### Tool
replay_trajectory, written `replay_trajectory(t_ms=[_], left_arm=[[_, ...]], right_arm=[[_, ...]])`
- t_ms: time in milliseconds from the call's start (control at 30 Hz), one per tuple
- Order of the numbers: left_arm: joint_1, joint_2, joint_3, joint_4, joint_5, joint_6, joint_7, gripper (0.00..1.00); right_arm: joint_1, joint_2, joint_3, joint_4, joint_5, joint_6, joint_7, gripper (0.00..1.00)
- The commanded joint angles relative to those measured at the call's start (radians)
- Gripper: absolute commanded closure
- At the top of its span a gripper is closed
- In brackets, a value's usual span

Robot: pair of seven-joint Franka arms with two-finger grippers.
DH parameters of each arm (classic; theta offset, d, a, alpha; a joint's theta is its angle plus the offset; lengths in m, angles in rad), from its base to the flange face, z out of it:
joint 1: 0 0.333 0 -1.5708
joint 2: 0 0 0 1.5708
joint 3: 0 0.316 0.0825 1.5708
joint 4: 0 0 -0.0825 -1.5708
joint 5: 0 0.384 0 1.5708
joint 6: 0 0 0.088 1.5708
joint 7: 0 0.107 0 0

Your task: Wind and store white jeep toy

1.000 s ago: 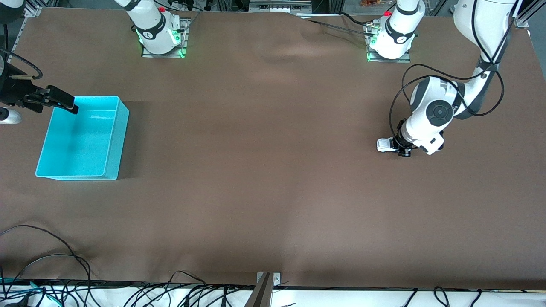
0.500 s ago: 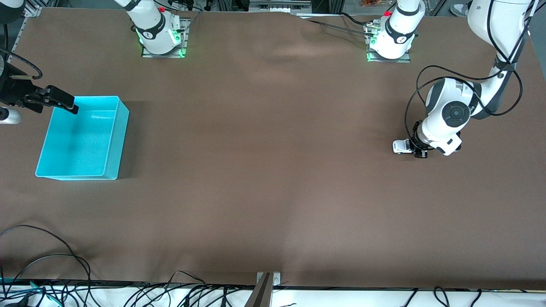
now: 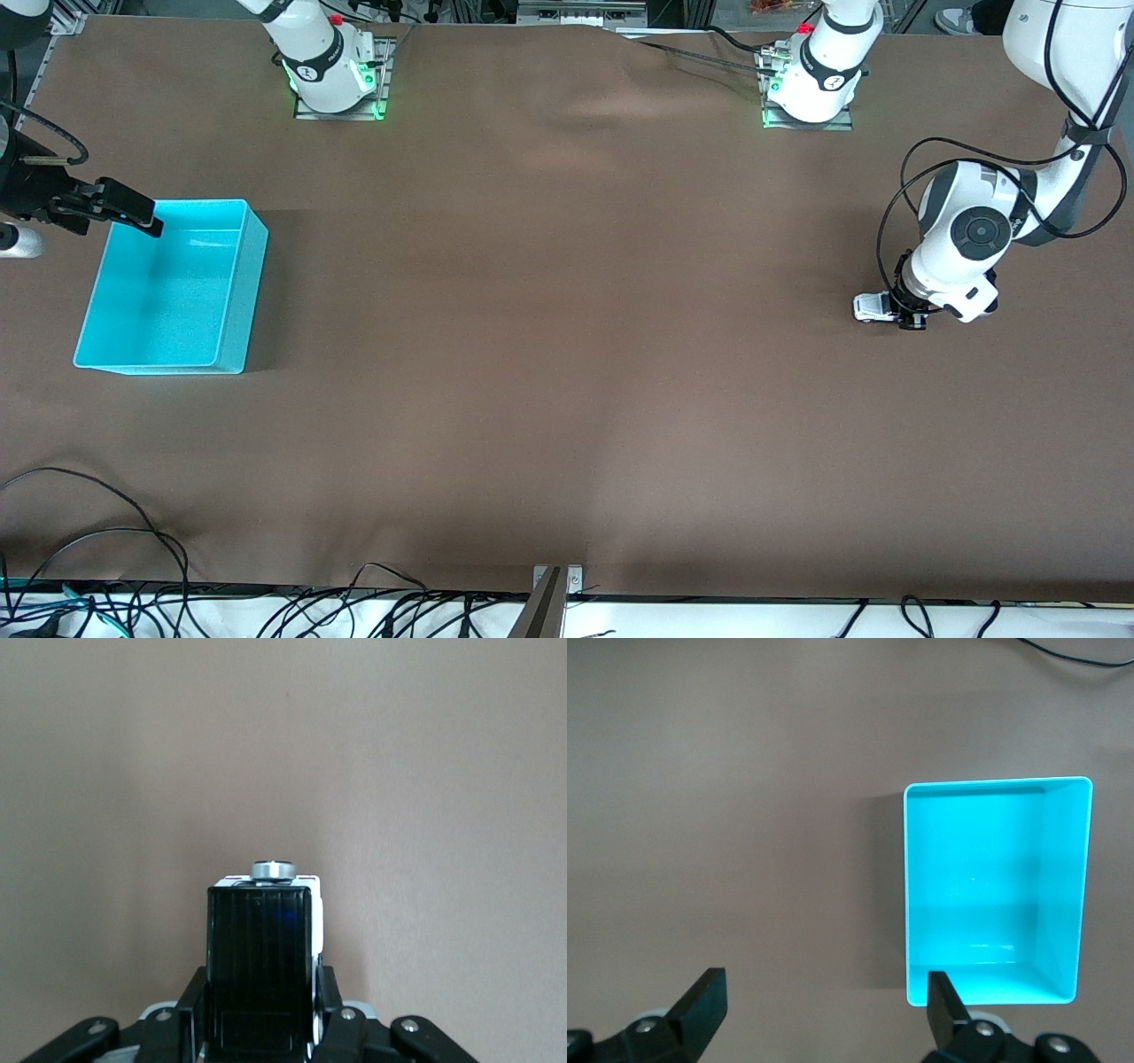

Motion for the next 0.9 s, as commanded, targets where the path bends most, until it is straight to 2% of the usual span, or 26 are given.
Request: replay_trajectory(t_ms=[0,133,200,233,367,600,867], left_arm=[[0.021,0.109,-0.001,0.031,0.047,0.055,-0.005,0.59],[0.041,0.109,-0.001,0.054,0.046,0.055,-0.005,0.32],[0.047,0.105,-0.002,0.059,0.046,0.055,-0.004,0.05],[0.049,0.103,-0.002,0.066,0.044,0.053,-0.005,0.00],[0.049,0.063,-0.002,0.077,0.041,0.029,-0.004,0.00],[0.049,0.011,-0.022,0.151,-0.006,-0.158,0.064,0.00],[0.047,-0.092,-0.048,0.174,-0.078,-0.249,0.232,0.00]], right_arm=[[0.001,0.008,0.000,0.024,0.008,-0.008,-0.006,0.00],[0.001,0.008,0.000,0.024,0.008,-0.006,-0.006,0.00],[0.001,0.008,0.000,0.024,0.007,-0.006,-0.004,0.00],[0.001,0.008,0.000,0.024,0.007,-0.008,-0.006,0.00],[-0.003,0.008,-0.002,0.024,0.007,-0.006,-0.012,0.00],[-0.003,0.010,-0.002,0.022,0.007,-0.006,-0.009,0.00],[-0.001,0.008,-0.002,0.024,0.007,-0.006,-0.007,0.00]])
